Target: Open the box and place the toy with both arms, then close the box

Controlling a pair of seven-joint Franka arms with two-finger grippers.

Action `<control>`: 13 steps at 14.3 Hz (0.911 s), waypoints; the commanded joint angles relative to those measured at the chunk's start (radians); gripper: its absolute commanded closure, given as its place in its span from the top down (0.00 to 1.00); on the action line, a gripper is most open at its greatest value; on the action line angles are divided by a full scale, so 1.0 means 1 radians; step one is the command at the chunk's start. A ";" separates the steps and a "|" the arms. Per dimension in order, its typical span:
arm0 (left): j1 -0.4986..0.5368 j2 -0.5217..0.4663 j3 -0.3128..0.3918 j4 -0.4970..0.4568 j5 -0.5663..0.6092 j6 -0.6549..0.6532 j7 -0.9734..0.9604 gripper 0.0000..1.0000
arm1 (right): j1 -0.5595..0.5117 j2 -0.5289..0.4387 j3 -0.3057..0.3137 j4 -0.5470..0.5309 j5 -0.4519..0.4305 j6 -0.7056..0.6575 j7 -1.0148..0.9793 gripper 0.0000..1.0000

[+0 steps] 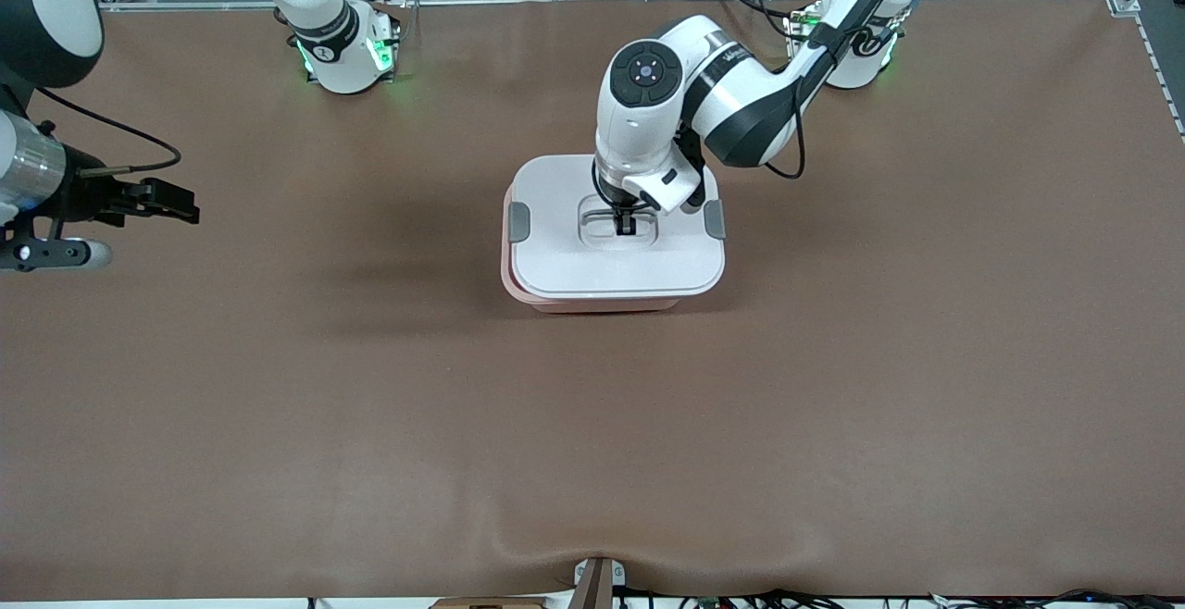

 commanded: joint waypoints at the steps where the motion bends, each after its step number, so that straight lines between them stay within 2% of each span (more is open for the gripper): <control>1: -0.023 0.018 0.008 0.028 0.023 0.005 -0.019 0.00 | -0.003 -0.002 0.013 0.050 0.021 -0.048 0.029 1.00; 6: -0.035 0.030 0.005 0.030 0.107 0.011 -0.080 0.00 | -0.006 -0.010 0.007 0.090 0.009 -0.041 0.026 1.00; 13: -0.058 0.035 0.004 0.025 0.131 0.013 -0.106 0.00 | -0.023 -0.039 0.004 0.029 0.023 0.083 0.064 1.00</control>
